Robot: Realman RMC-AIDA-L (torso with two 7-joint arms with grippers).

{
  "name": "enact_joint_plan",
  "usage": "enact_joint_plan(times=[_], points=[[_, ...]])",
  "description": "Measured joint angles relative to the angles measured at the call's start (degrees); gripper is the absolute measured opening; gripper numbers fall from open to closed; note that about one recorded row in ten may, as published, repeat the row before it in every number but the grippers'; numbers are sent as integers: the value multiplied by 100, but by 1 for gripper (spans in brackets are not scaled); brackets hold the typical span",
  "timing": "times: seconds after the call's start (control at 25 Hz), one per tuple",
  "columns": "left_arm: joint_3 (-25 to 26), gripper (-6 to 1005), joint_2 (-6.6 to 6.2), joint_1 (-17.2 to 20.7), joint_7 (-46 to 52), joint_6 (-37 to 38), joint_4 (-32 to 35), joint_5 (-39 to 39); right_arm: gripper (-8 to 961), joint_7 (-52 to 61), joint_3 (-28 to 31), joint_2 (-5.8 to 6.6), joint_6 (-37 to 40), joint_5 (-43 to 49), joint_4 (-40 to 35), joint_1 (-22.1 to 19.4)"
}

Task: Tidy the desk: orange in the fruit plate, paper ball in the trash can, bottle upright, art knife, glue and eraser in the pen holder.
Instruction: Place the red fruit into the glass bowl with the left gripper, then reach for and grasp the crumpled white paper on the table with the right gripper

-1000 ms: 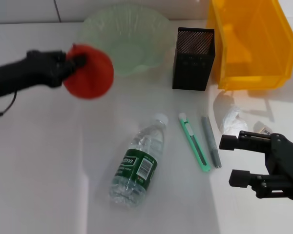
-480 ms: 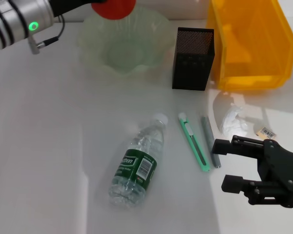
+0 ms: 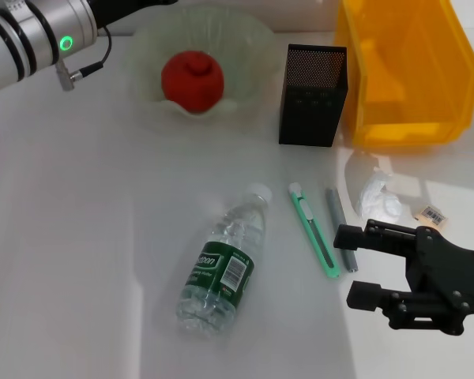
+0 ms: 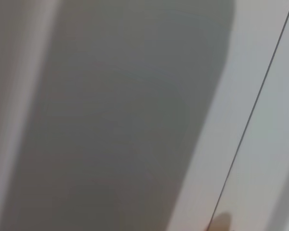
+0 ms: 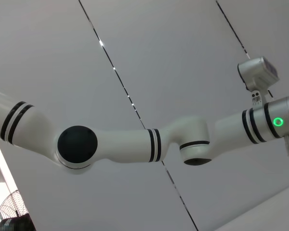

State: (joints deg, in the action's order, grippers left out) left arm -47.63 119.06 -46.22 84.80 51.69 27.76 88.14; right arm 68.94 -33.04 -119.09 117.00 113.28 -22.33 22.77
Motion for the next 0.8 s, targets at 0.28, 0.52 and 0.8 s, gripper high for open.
enact_joint_plan(times=[0.28, 0.52, 0.8], points=[[7, 661, -86, 638, -51, 1649, 196, -172, 732, 67, 22, 10, 6, 0, 17, 122], [-330, 776, -363, 1520, -554, 3516, 671, 538, 730, 1787, 67, 125, 407, 35, -1840, 43], [-478, 834, -536, 1909, -796, 4306, 765, 1276, 727, 5156, -363, 101, 577, 676, -6202, -20]])
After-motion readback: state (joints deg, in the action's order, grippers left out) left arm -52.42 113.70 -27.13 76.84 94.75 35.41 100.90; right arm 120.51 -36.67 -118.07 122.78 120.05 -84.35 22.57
